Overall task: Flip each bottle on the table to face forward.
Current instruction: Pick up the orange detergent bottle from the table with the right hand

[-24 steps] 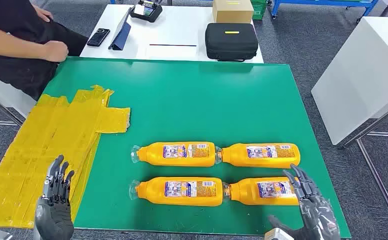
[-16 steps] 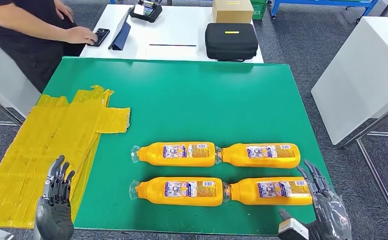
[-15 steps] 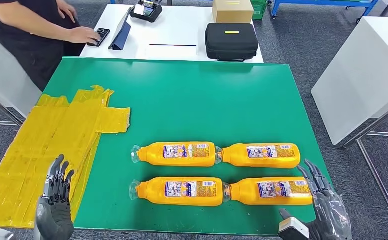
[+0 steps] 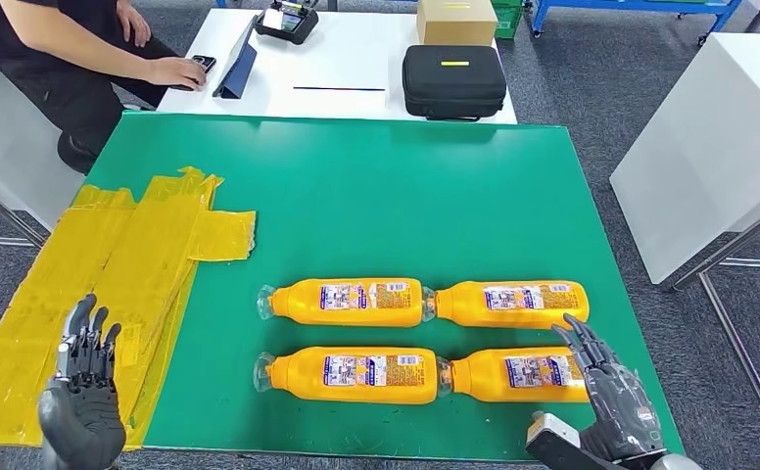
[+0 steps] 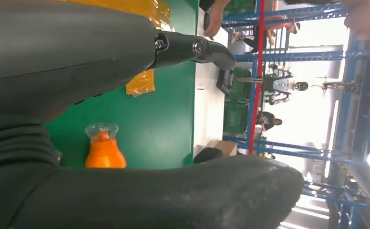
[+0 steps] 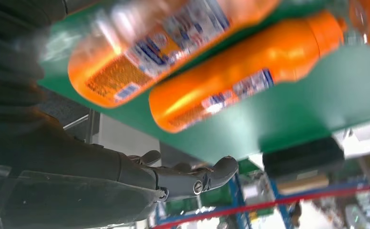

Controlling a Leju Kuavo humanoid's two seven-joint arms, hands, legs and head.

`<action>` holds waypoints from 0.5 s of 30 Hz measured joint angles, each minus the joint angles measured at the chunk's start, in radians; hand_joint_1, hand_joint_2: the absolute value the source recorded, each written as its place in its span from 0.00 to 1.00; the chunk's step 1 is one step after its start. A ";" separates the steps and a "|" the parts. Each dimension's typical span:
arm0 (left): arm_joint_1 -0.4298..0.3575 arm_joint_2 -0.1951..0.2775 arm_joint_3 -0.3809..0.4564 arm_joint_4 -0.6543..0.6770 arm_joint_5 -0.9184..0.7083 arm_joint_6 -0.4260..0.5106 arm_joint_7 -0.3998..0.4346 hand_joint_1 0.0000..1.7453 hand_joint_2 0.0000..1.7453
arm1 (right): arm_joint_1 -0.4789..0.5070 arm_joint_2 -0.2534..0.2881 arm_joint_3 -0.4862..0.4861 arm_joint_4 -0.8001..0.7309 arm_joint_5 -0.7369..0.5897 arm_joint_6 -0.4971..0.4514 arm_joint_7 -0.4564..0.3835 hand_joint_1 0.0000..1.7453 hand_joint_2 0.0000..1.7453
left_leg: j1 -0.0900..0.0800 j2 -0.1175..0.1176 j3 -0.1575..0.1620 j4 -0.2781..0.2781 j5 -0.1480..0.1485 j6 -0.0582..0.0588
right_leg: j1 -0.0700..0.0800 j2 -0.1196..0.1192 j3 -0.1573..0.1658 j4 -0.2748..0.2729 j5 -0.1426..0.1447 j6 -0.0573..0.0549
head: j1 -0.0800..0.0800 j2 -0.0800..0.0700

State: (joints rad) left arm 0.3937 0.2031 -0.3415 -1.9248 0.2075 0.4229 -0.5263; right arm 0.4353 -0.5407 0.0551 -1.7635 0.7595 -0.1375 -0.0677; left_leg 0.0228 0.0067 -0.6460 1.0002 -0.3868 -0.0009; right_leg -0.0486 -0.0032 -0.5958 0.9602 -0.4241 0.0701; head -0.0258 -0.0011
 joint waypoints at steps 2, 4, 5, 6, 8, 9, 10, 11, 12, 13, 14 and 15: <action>0.001 0.003 0.003 0.000 0.021 0.016 -0.016 0.00 0.00 | -0.006 -0.052 0.033 0.020 -0.038 -0.005 0.010 0.00 1.00 | -0.001 0.000 0.000 0.000 0.000 0.001 | -0.001 0.000 0.000 0.000 0.000 0.001 | 0.000 0.000; 0.000 0.009 0.004 0.001 0.043 0.038 -0.029 0.00 0.00 | -0.015 -0.105 0.064 0.044 -0.070 -0.013 0.020 0.00 1.00 | -0.002 0.000 0.000 0.000 0.000 0.001 | -0.002 0.000 0.000 0.000 0.000 0.001 | 0.000 0.000; 0.000 0.012 0.004 0.001 0.053 0.048 -0.034 0.00 0.00 | -0.021 -0.129 0.080 0.056 -0.079 -0.016 0.025 0.00 1.00 | -0.002 0.000 0.000 0.000 0.000 0.001 | -0.002 0.000 0.000 0.000 0.000 0.001 | 0.000 0.000; 0.000 0.015 0.004 0.001 0.060 0.057 -0.038 0.00 0.00 | -0.029 -0.151 0.095 0.068 -0.084 -0.017 0.032 0.00 1.00 | -0.002 0.000 0.000 0.000 0.000 0.001 | -0.002 0.000 0.000 0.000 0.000 0.001 | 0.000 0.000; 0.000 0.019 0.005 0.001 0.070 0.067 -0.043 0.00 0.00 | -0.043 -0.186 0.124 0.087 -0.087 -0.016 0.044 0.00 1.00 | -0.002 0.000 0.000 0.000 0.000 0.002 | -0.002 0.000 0.000 0.000 0.000 0.002 | 0.000 0.000; 0.000 0.020 0.005 0.001 0.072 0.070 -0.045 0.00 0.00 | -0.048 -0.200 0.135 0.095 -0.087 -0.015 0.048 0.00 1.00 | -0.002 0.000 0.000 0.000 0.000 0.002 | -0.002 0.000 0.000 0.000 0.000 0.002 | 0.000 0.000; 0.000 0.021 0.006 0.001 0.073 0.071 -0.046 0.00 0.00 | -0.053 -0.211 0.145 0.101 -0.087 -0.015 0.051 0.00 1.00 | -0.002 0.000 0.000 0.000 0.000 0.002 | -0.002 0.000 0.000 0.000 0.000 0.002 | 0.000 0.000; 0.000 0.021 0.007 0.001 0.074 0.071 -0.046 0.00 0.00 | -0.058 -0.221 0.153 0.107 -0.087 -0.014 0.053 0.00 1.00 | -0.002 0.000 0.000 0.000 0.000 0.002 | -0.002 0.000 0.000 0.000 0.000 0.002 | 0.000 0.000; 0.000 0.021 0.007 0.001 0.075 0.072 -0.046 0.00 0.00 | -0.062 -0.229 0.160 0.112 -0.086 -0.013 0.058 0.00 1.00 | -0.002 0.000 0.000 0.000 0.000 0.002 | -0.002 0.000 0.000 0.000 0.000 0.002 | 0.000 0.000; 0.001 0.021 0.008 0.001 0.075 0.075 -0.046 0.00 0.00 | -0.067 -0.237 0.167 0.117 -0.083 -0.011 0.063 0.00 1.00 | -0.002 0.000 0.000 0.000 0.000 0.002 | -0.002 0.000 0.000 0.000 0.000 0.002 | 0.000 0.000; 0.002 0.022 0.008 0.001 0.075 0.079 -0.046 0.00 0.00 | -0.071 -0.243 0.174 0.121 -0.080 -0.010 0.071 0.00 1.00 | -0.002 0.000 0.000 0.000 0.000 0.002 | -0.002 0.000 0.000 0.000 0.000 0.002 | 0.000 0.000; 0.004 0.022 0.010 0.001 0.076 0.082 -0.046 0.00 0.00 | -0.076 -0.250 0.180 0.126 -0.074 -0.009 0.080 0.00 1.00 | -0.002 0.000 0.000 0.000 0.000 0.002 | -0.002 0.000 0.000 0.000 -0.001 0.002 | 0.000 0.000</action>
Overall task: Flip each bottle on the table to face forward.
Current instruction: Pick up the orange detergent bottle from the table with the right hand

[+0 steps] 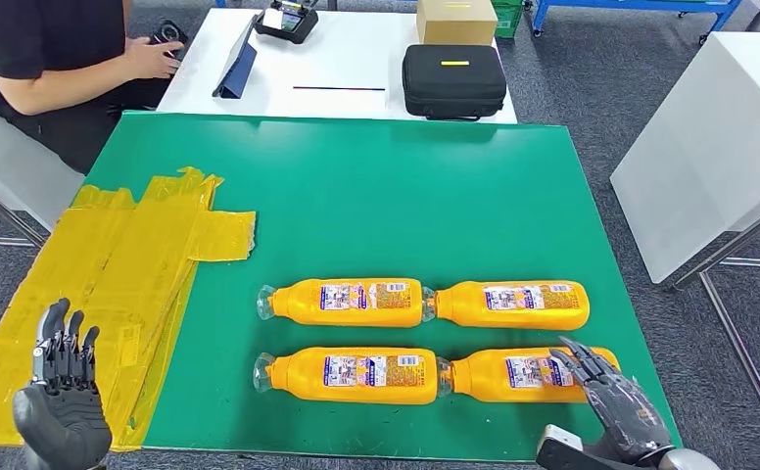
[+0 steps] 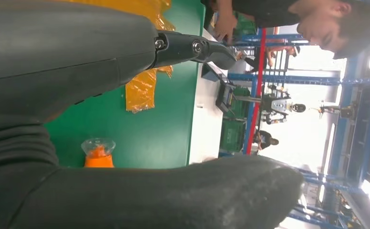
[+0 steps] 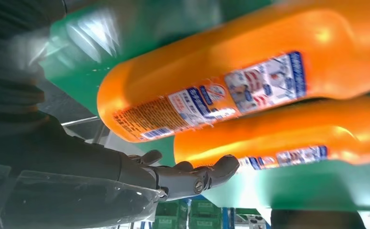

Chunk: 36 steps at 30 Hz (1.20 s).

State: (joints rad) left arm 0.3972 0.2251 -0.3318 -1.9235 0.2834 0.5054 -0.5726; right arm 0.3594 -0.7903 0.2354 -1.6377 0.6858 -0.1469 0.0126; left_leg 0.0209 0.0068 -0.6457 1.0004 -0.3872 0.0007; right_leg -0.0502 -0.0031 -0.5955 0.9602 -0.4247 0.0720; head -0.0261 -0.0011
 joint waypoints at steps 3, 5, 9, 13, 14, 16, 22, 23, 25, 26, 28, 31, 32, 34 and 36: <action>0.011 0.000 0.005 -0.003 0.005 0.008 -0.001 0.00 0.00 | -0.018 -0.013 0.015 0.015 0.028 0.000 0.031 0.00 1.00 | 0.000 0.000 0.000 0.000 0.000 0.000 | 0.000 0.000 0.000 0.000 0.000 0.000 | 0.000 0.000; 0.020 0.000 0.009 -0.007 0.008 0.009 -0.002 0.00 0.00 | -0.031 -0.017 0.022 0.025 0.044 0.000 0.042 0.00 1.00 | 0.000 0.000 0.000 0.000 0.000 0.000 | 0.000 0.000 0.000 0.000 0.000 0.000 | 0.000 0.000; 0.026 0.000 0.013 -0.011 0.009 0.009 -0.003 0.00 0.00 | -0.044 -0.019 0.030 0.035 0.057 0.002 0.048 0.00 1.00 | 0.000 0.000 0.000 0.000 0.000 0.001 | 0.000 0.000 0.000 0.000 0.000 0.000 | 0.000 0.000; 0.026 0.000 0.013 -0.011 0.009 0.009 -0.003 0.00 0.00 | -0.044 -0.019 0.031 0.035 0.058 0.002 0.048 0.00 1.00 | 0.000 0.000 0.000 0.000 0.000 0.001 | 0.000 0.000 0.000 0.000 0.000 0.000 | 0.000 0.000; 0.026 0.000 0.013 -0.011 0.009 0.009 -0.003 0.00 0.00 | -0.045 -0.019 0.031 0.036 0.058 0.002 0.048 0.00 1.00 | 0.000 0.000 0.000 0.000 0.000 0.001 | 0.000 0.000 0.000 0.000 0.000 0.000 | 0.000 0.000; 0.028 0.000 0.014 -0.013 0.010 0.009 -0.003 0.00 0.00 | -0.049 -0.019 0.033 0.039 0.064 0.005 0.049 0.00 1.00 | 0.000 0.000 0.000 0.000 0.000 0.001 | 0.000 0.000 0.000 0.000 0.000 0.000 | 0.000 0.000; 0.030 0.001 0.020 -0.016 0.037 -0.008 -0.030 0.00 0.00 | -0.143 0.040 0.096 0.150 0.175 0.043 0.058 0.00 1.00 | 0.000 0.000 0.001 0.000 0.000 0.001 | 0.000 0.000 0.000 0.000 0.000 0.000 | 0.000 0.000; 0.030 0.001 0.022 -0.016 0.038 -0.008 -0.030 0.00 0.00 | -0.152 0.046 0.102 0.158 0.183 0.055 0.061 0.00 1.00 | 0.000 0.000 0.001 0.000 0.000 0.001 | 0.000 0.000 0.000 0.000 0.000 0.000 | 0.000 0.000; 0.030 0.001 0.025 -0.016 0.040 -0.008 -0.031 0.00 0.00 | -0.165 0.052 0.114 0.170 0.209 0.093 0.072 0.00 1.00 | 0.000 0.000 0.001 0.000 0.000 0.001 | 0.000 0.000 0.000 0.000 0.000 0.000 | 0.000 0.000; 0.030 0.001 0.027 -0.016 0.041 -0.008 -0.032 0.00 0.00 | -0.173 0.054 0.121 0.176 0.222 0.114 0.077 0.13 1.00 | 0.000 0.000 0.001 0.000 0.000 0.001 | 0.000 0.000 0.000 0.000 0.000 0.000 | 0.000 0.000; 0.031 0.001 0.028 -0.016 0.044 -0.009 -0.034 0.00 0.00 | -0.187 0.059 0.138 0.186 0.235 0.147 0.081 0.62 1.00 | 0.000 0.001 0.003 0.000 -0.001 0.000 | 0.000 0.001 0.001 0.000 0.000 0.000 | 0.000 0.000; 0.029 0.001 0.033 -0.016 0.049 -0.016 -0.033 0.00 0.00 | -0.207 0.065 0.168 0.197 0.230 0.196 0.083 0.99 1.00 | 0.001 0.004 0.009 0.000 -0.007 0.000 | 0.000 0.004 0.000 0.000 -0.004 -0.001 | 0.000 0.000; 0.029 0.001 0.036 -0.016 0.049 -0.019 -0.031 0.00 0.00 | -0.212 0.067 0.179 0.200 0.228 0.208 0.084 1.00 1.00 | 0.001 0.005 0.013 0.000 -0.010 0.000 | 0.001 0.004 0.001 -0.001 -0.006 -0.002 | 0.000 0.000; 0.028 0.001 0.041 -0.016 0.046 -0.024 -0.026 0.00 0.00 | -0.221 0.070 0.198 0.205 0.224 0.222 0.090 1.00 1.00 | 0.001 0.006 0.019 0.000 -0.014 0.002 | 0.001 0.005 0.005 -0.001 -0.009 -0.002 | 0.000 0.000; 0.027 -0.001 0.047 -0.016 0.035 -0.033 -0.016 0.00 0.00 | -0.229 0.073 0.212 0.210 0.220 0.238 0.100 1.00 1.00 | 0.001 0.006 0.022 0.000 -0.014 0.002 | 0.001 0.005 0.007 -0.001 -0.009 -0.002 | 0.000 0.000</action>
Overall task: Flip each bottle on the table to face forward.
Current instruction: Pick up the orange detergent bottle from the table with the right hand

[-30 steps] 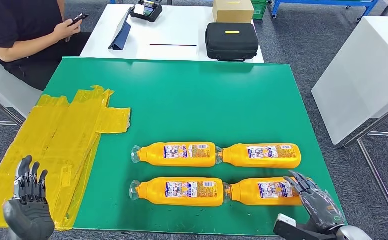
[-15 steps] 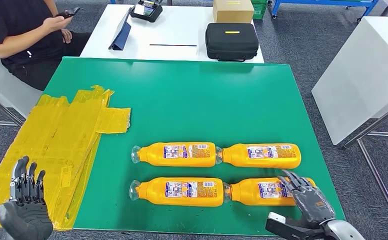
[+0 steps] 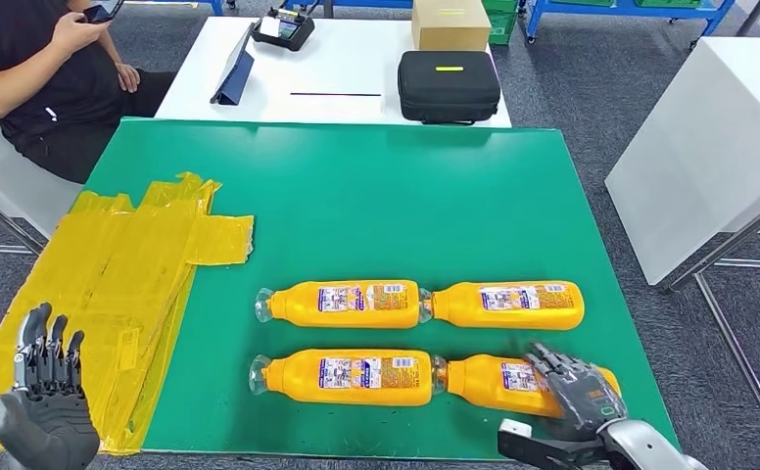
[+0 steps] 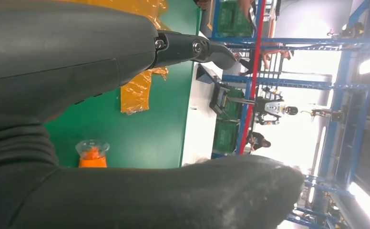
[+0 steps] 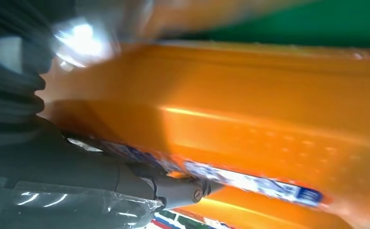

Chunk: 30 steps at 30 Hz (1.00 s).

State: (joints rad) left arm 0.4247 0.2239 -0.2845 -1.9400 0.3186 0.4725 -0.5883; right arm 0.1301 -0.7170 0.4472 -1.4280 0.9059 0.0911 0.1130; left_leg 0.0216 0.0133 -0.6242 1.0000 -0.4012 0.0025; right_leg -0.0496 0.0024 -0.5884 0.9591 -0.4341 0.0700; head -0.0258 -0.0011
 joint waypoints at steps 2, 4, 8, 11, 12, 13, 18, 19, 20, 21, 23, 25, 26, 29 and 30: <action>0.001 -0.006 0.010 -0.002 -0.017 -0.016 0.016 0.00 0.00 | -0.006 0.001 0.011 0.002 -0.006 0.019 0.012 1.00 1.00 | 0.000 0.000 0.001 0.000 0.000 0.000 | 0.000 0.000 0.001 0.000 0.000 0.000 | 0.000 0.000; 0.001 -0.016 0.023 -0.006 -0.032 -0.035 0.032 0.00 0.00 | -0.011 0.003 0.018 0.001 -0.011 0.033 0.022 1.00 1.00 | 0.000 0.000 0.004 0.000 0.001 -0.001 | 0.000 0.000 0.004 0.000 0.001 0.000 | 0.000 0.000; 0.003 -0.038 0.049 -0.014 -0.055 -0.069 0.054 0.00 0.00 | -0.017 0.007 0.024 -0.002 -0.014 0.051 0.037 1.00 1.00 | 0.000 0.000 0.011 0.000 -0.001 0.000 | 0.000 0.001 0.011 0.000 -0.002 0.001 | 0.000 0.000; 0.004 -0.063 0.073 -0.018 -0.071 -0.106 0.072 0.00 0.00 | -0.012 0.007 0.024 -0.011 -0.015 0.055 0.051 1.00 1.00 | 0.000 0.000 0.014 0.000 -0.004 -0.001 | 0.000 0.001 0.015 0.000 -0.004 0.001 | 0.000 0.000; 0.005 -0.072 0.082 -0.019 -0.074 -0.118 0.077 0.00 0.00 | -0.008 0.007 0.022 -0.016 -0.015 0.054 0.056 1.00 1.00 | 0.000 0.000 0.014 0.000 -0.005 -0.001 | 0.000 0.001 0.015 0.000 -0.005 0.001 | 0.000 0.000; 0.006 -0.081 0.090 -0.021 -0.076 -0.129 0.082 0.00 0.00 | -0.003 0.007 0.019 -0.022 -0.016 0.049 0.061 1.00 1.00 | 0.000 0.000 0.014 0.000 -0.005 -0.001 | 0.000 0.001 0.015 0.000 -0.005 0.001 | 0.000 0.000; 0.036 -0.153 0.160 -0.053 -0.074 -0.251 0.123 0.00 1.00 | 0.096 0.033 -0.063 -0.122 -0.028 -0.055 0.074 1.00 1.00 | 0.000 -0.006 0.007 0.001 -0.003 0.000 | 0.000 -0.003 0.021 0.000 -0.006 0.003 | 0.000 0.000; 0.047 -0.173 0.181 -0.062 -0.072 -0.288 0.135 0.00 1.00 | 0.128 0.054 -0.102 -0.164 -0.063 -0.064 0.050 1.00 1.00 | 0.000 -0.006 0.005 0.001 -0.003 0.000 | 0.000 -0.003 0.022 0.000 -0.006 0.003 | 0.000 0.000; 0.058 -0.194 0.205 -0.070 -0.070 -0.325 0.148 0.00 1.00 | 0.158 0.082 -0.149 -0.212 -0.106 -0.067 0.022 1.00 1.00 | 0.000 -0.006 0.004 0.001 -0.003 0.000 | 0.000 -0.003 0.021 0.000 -0.006 0.003 | 0.000 0.000; 0.067 -0.213 0.226 -0.076 -0.069 -0.357 0.157 0.00 1.00 | 0.184 0.110 -0.196 -0.260 -0.144 -0.065 -0.005 1.00 1.00 | 0.000 -0.006 0.003 0.000 -0.003 0.000 | 0.000 -0.003 0.019 0.001 -0.006 0.003 | -0.001 0.000; 0.079 -0.252 0.270 -0.085 -0.064 -0.411 0.170 0.00 1.00 | 0.222 0.169 -0.293 -0.353 -0.192 -0.065 -0.046 1.00 1.00 | 0.000 -0.006 0.003 0.000 -0.003 -0.001 | 0.000 -0.003 0.016 0.000 -0.007 0.002 | 0.000 0.000; 0.087 -0.287 0.308 -0.090 -0.057 -0.451 0.177 0.00 1.00 | 0.255 0.231 -0.394 -0.443 -0.229 -0.088 -0.091 1.00 1.00 | 0.000 -0.007 0.003 0.000 -0.005 -0.001 | -0.001 -0.005 0.012 0.000 -0.009 0.003 | 0.000 0.000; 0.091 -0.301 0.322 -0.091 -0.055 -0.463 0.179 0.00 1.00 | 0.272 0.262 -0.442 -0.487 -0.242 -0.108 -0.115 1.00 1.00 | 0.000 -0.008 0.004 0.000 -0.005 -0.001 | -0.001 -0.006 0.010 0.000 -0.011 0.003 | 0.000 0.000; 0.095 -0.327 0.338 -0.092 -0.049 -0.480 0.180 0.00 1.00 | 0.321 0.359 -0.568 -0.611 -0.216 -0.202 -0.185 1.00 1.00 | -0.001 -0.011 0.004 0.000 -0.006 -0.001 | -0.001 -0.007 0.010 0.000 -0.012 0.003 | 0.000 0.000; 0.095 -0.330 0.338 -0.092 -0.047 -0.477 0.179 0.00 1.00 | 0.338 0.386 -0.593 -0.645 -0.192 -0.243 -0.201 1.00 1.00 | -0.001 -0.011 0.004 0.000 -0.007 -0.001 | -0.001 -0.007 0.011 0.000 -0.012 0.003 | 0.000 0.000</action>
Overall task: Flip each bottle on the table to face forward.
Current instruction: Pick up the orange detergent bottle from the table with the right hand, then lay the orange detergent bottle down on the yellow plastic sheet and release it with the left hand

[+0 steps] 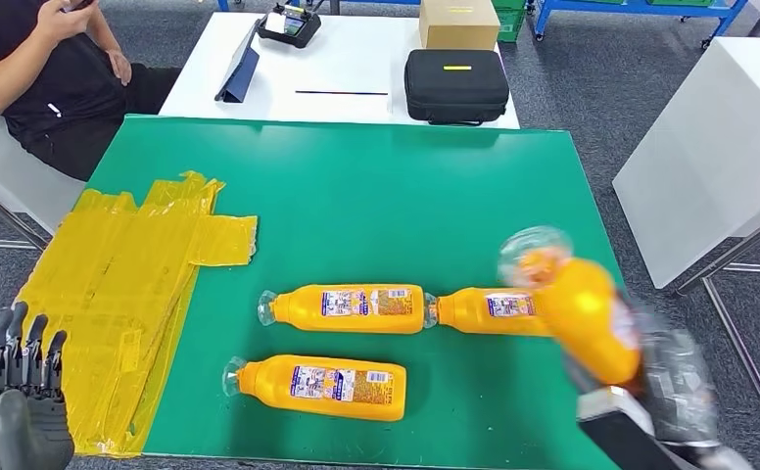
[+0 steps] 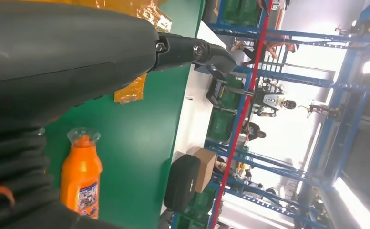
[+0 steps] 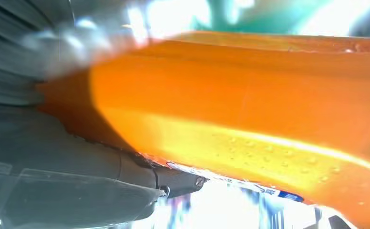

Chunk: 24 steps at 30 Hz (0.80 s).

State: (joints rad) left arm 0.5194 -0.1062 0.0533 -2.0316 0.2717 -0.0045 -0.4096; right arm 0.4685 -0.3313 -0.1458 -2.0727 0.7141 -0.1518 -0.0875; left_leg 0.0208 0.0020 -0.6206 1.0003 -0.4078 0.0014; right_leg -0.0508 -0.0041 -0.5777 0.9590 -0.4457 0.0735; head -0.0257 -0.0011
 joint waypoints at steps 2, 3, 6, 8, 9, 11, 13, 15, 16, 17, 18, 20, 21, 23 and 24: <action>-0.001 -0.002 -0.005 0.000 0.005 0.016 -0.004 0.00 1.00 | 0.033 0.040 -0.021 -0.056 0.040 -0.076 -0.014 1.00 1.00 | 0.000 0.000 0.000 0.000 0.000 -0.001 | 0.000 0.000 0.004 0.000 0.000 0.000 | 0.000 0.000; -0.001 -0.002 -0.008 0.000 0.008 0.025 -0.007 0.00 1.00 | 0.047 0.052 -0.022 -0.076 0.051 -0.102 -0.013 1.00 1.00 | 0.000 0.001 0.000 0.000 -0.001 -0.001 | 0.000 0.001 0.006 0.000 0.001 0.000 | 0.000 0.000; -0.005 0.001 -0.021 0.001 0.029 0.041 -0.013 0.00 1.00 | 0.069 0.070 -0.013 -0.113 0.041 -0.150 -0.006 1.00 1.00 | 0.000 0.001 0.000 0.000 0.000 -0.001 | 0.000 0.001 0.007 0.000 0.001 0.000 | 0.000 0.000; -0.017 0.018 -0.046 0.004 0.064 0.051 -0.021 0.00 1.00 | 0.058 0.059 0.026 -0.118 0.009 -0.180 0.002 1.00 1.00 | 0.000 0.001 0.000 0.000 0.000 -0.001 | 0.000 0.001 0.008 0.000 0.001 0.000 | 0.000 0.000; -0.028 0.032 -0.066 0.009 0.085 0.061 -0.028 0.00 1.00 | 0.041 0.046 0.063 -0.112 -0.005 -0.196 0.013 1.00 1.00 | 0.000 0.002 0.000 0.000 0.000 -0.001 | 0.000 0.001 0.008 0.000 0.001 0.000 | 0.000 0.000; -0.049 0.063 -0.112 0.022 0.122 0.086 -0.042 0.00 1.00 | -0.005 0.016 0.153 -0.086 -0.032 -0.222 0.039 1.00 1.00 | 0.000 0.003 0.001 0.000 0.000 -0.001 | 0.000 0.002 0.006 0.000 0.001 -0.001 | 0.000 0.000; -0.066 0.096 -0.160 0.034 0.160 0.106 -0.053 0.00 1.00 | -0.068 -0.005 0.245 -0.037 -0.083 -0.217 0.050 1.00 1.00 | 0.000 0.005 0.001 -0.001 0.001 -0.001 | 0.001 0.003 0.005 0.000 0.002 -0.002 | 0.000 0.000; -0.087 0.131 -0.216 0.047 0.206 0.123 -0.060 0.00 1.00 | -0.168 -0.004 0.337 0.056 -0.140 -0.183 0.051 1.00 1.00 | 0.001 0.008 0.001 -0.001 0.003 -0.001 | 0.001 0.005 0.007 0.000 0.005 -0.003 | 0.000 0.000; -0.102 0.148 -0.246 0.054 0.230 0.132 -0.062 0.00 1.00 | -0.228 0.008 0.384 0.117 -0.162 -0.165 0.054 1.00 1.00 | 0.001 0.009 0.001 -0.001 0.004 -0.002 | 0.001 0.006 0.007 0.000 0.006 -0.003 | 0.000 0.000; -0.117 0.162 -0.275 0.062 0.252 0.140 -0.064 0.00 1.00 | -0.288 0.026 0.430 0.180 -0.178 -0.152 0.059 1.00 1.00 | 0.001 0.011 0.001 -0.001 0.005 -0.002 | 0.001 0.007 0.007 0.000 0.007 -0.004 | 0.000 0.000; -0.132 0.177 -0.301 0.069 0.273 0.148 -0.064 0.00 1.00 | -0.344 0.050 0.473 0.242 -0.193 -0.143 0.067 1.00 1.00 | 0.001 0.011 0.001 -0.001 0.007 -0.002 | 0.002 0.008 0.006 0.001 0.008 -0.004 | 0.000 0.000; -0.157 0.198 -0.343 0.080 0.299 0.158 -0.064 0.00 1.00 | -0.447 0.099 0.545 0.346 -0.216 -0.136 0.087 1.00 1.00 | 0.002 0.011 -0.001 -0.001 0.009 -0.002 | 0.002 0.008 0.005 0.001 0.009 -0.004 | 0.000 0.000; -0.170 0.207 -0.360 0.085 0.305 0.161 -0.064 0.00 1.00 | -0.494 0.122 0.577 0.388 -0.223 -0.134 0.099 1.00 1.00 | 0.002 0.011 -0.001 -0.001 0.010 -0.001 | 0.002 0.008 0.004 0.001 0.010 -0.004 | 0.000 0.000; -0.191 0.219 -0.382 0.092 0.309 0.166 -0.063 0.00 1.00 | -0.570 0.158 0.627 0.448 -0.229 -0.130 0.119 1.00 1.00 | 0.002 0.011 -0.002 0.000 0.011 -0.001 | 0.002 0.008 0.004 0.002 0.010 -0.003 | 0.000 0.000; -0.198 0.224 -0.389 0.095 0.310 0.168 -0.062 0.00 1.00 | -0.597 0.171 0.646 0.469 -0.231 -0.130 0.126 1.00 1.00 | 0.002 0.010 -0.002 0.000 0.011 -0.001 | 0.002 0.007 0.004 0.002 0.010 -0.003 | 0.000 0.000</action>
State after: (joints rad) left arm 0.3211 0.1181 -0.3360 -1.9363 0.5818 0.1632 -0.4719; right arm -0.1286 -0.1603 0.5005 -1.6037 0.4834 -0.2814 0.0383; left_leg 0.0224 0.0122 -0.6225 0.9999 -0.3972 0.0000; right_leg -0.0492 0.0032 -0.5736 0.9607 -0.4358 0.0701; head -0.0259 -0.0011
